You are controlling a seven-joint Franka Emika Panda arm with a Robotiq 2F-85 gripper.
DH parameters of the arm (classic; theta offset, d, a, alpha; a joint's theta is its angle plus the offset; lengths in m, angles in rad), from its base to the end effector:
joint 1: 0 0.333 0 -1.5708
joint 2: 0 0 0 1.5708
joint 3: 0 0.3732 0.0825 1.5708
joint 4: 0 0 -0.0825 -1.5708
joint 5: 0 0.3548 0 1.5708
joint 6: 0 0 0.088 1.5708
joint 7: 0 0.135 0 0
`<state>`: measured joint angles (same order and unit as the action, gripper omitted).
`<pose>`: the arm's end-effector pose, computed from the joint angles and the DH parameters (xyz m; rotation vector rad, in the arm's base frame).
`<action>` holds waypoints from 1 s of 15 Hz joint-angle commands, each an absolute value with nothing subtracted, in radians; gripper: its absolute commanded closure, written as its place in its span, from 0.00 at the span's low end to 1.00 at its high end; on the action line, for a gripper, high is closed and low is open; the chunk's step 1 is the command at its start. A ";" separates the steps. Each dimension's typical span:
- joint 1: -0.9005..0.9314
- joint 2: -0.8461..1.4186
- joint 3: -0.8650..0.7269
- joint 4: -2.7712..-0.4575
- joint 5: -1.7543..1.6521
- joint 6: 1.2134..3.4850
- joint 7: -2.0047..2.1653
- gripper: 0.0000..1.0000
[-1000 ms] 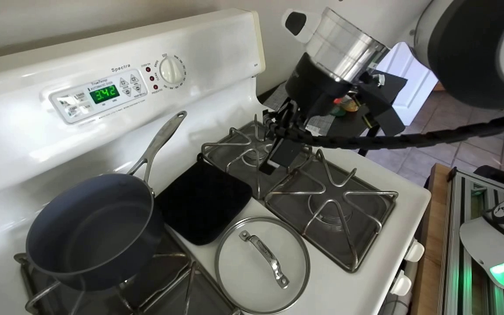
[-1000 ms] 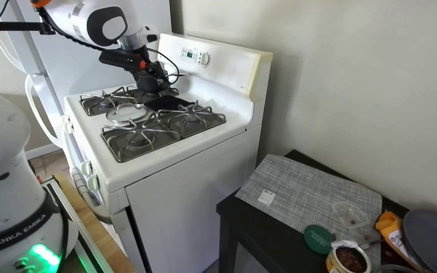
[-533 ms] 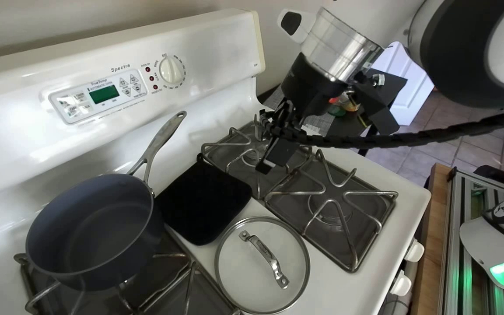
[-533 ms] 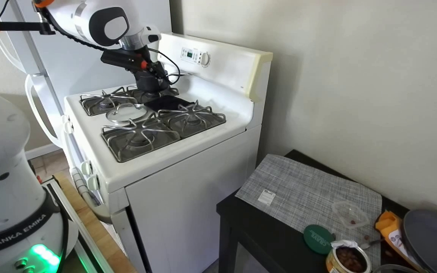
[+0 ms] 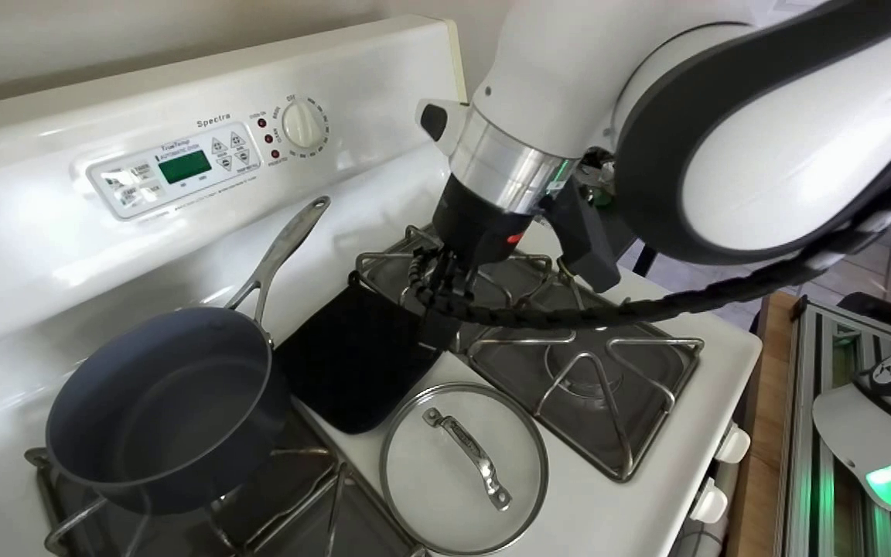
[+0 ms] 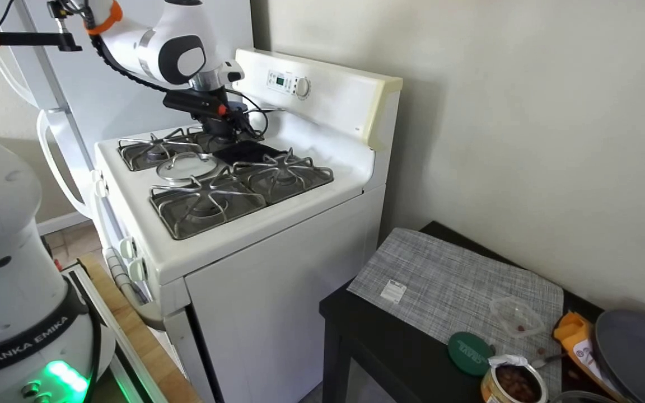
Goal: Put the pot holder over the lid then put the lid on the pot
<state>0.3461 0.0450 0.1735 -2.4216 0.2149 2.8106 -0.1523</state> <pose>0.4496 0.2470 0.3790 -2.8491 -0.6959 -0.4684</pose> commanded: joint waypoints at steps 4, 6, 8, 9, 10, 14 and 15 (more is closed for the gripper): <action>0.307 0.251 0.186 -2.254 0.040 2.813 -0.018 0.00; 0.315 0.297 0.175 -2.215 0.005 2.812 0.019 0.00; 0.326 0.332 0.165 -2.188 -0.021 2.808 0.053 0.00; 0.333 0.343 0.159 -2.176 -0.035 2.807 0.072 0.00; 0.338 0.361 0.155 -2.164 -0.045 2.807 0.085 0.00; 0.351 0.413 0.147 -2.114 -0.059 2.810 0.134 0.00; 0.353 0.426 0.146 -2.103 -0.057 2.814 0.142 0.00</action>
<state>0.3310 0.3760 0.1628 -2.1504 -0.0302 2.8106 0.0830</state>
